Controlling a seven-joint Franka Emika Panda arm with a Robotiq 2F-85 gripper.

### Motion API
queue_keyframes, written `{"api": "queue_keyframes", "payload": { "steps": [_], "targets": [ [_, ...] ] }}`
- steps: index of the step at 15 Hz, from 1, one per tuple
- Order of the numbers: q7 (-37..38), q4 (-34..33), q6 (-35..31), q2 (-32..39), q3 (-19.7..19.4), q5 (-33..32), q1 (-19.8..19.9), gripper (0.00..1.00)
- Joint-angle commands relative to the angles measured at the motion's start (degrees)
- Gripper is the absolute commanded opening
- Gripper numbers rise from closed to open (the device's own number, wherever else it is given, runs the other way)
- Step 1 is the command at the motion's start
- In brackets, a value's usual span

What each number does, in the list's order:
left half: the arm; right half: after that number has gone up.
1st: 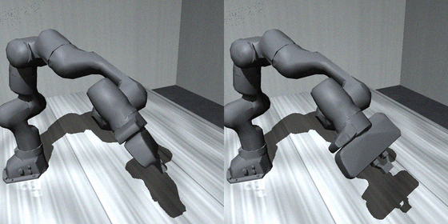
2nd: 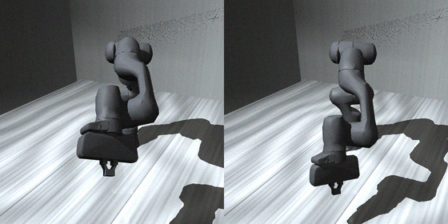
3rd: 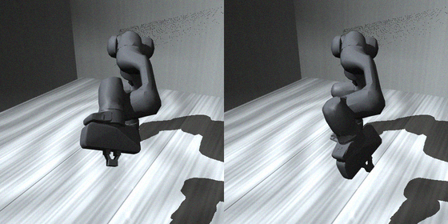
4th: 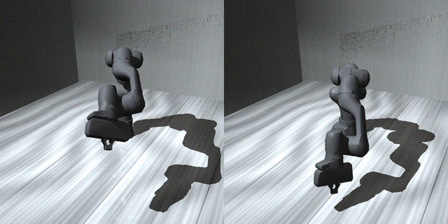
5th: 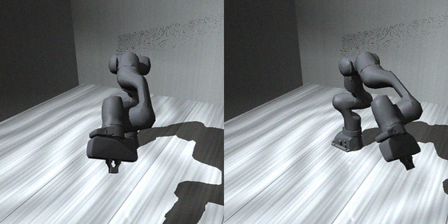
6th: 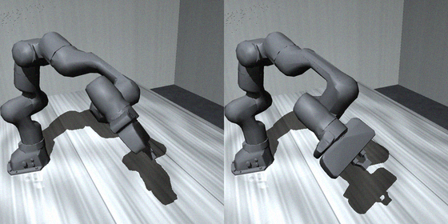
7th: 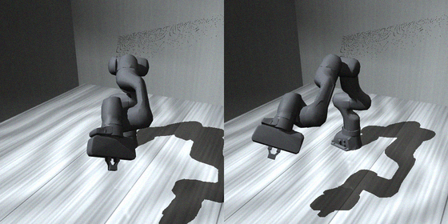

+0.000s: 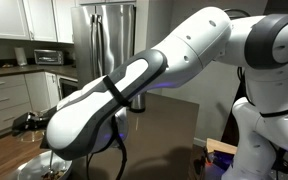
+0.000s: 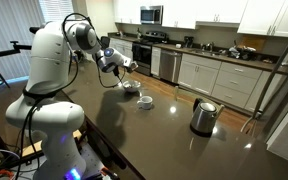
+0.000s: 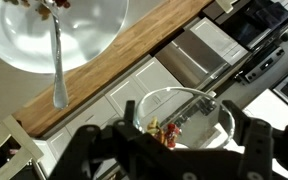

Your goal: Pour the cereal in the glass into the bowl then pour the cereal in the mug into the bowl.

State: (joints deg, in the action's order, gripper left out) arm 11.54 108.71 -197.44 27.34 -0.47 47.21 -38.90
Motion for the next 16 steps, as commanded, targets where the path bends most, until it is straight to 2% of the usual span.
{"api": "queue_keyframes", "payload": {
  "steps": [1,2,8,12,13,16],
  "targets": [
    [-1.73,-0.71,-0.8,-1.39,-4.39,-1.76,-3.49,0.6],
    [-1.99,-0.81,-0.92,-1.39,-5.4,-2.19,-4.2,0.6],
    [-2.05,-2.71,-0.68,-0.22,-18.07,-1.82,-15.61,0.6],
    [-1.49,-2.37,-0.66,0.0,-23.74,-1.6,-20.82,0.6],
    [-1.28,-1.99,-0.65,0.05,-24.5,-1.32,-21.54,0.6],
    [0.38,0.37,0.24,-1.07,-22.18,-0.24,-19.89,0.6]
  ]
}}
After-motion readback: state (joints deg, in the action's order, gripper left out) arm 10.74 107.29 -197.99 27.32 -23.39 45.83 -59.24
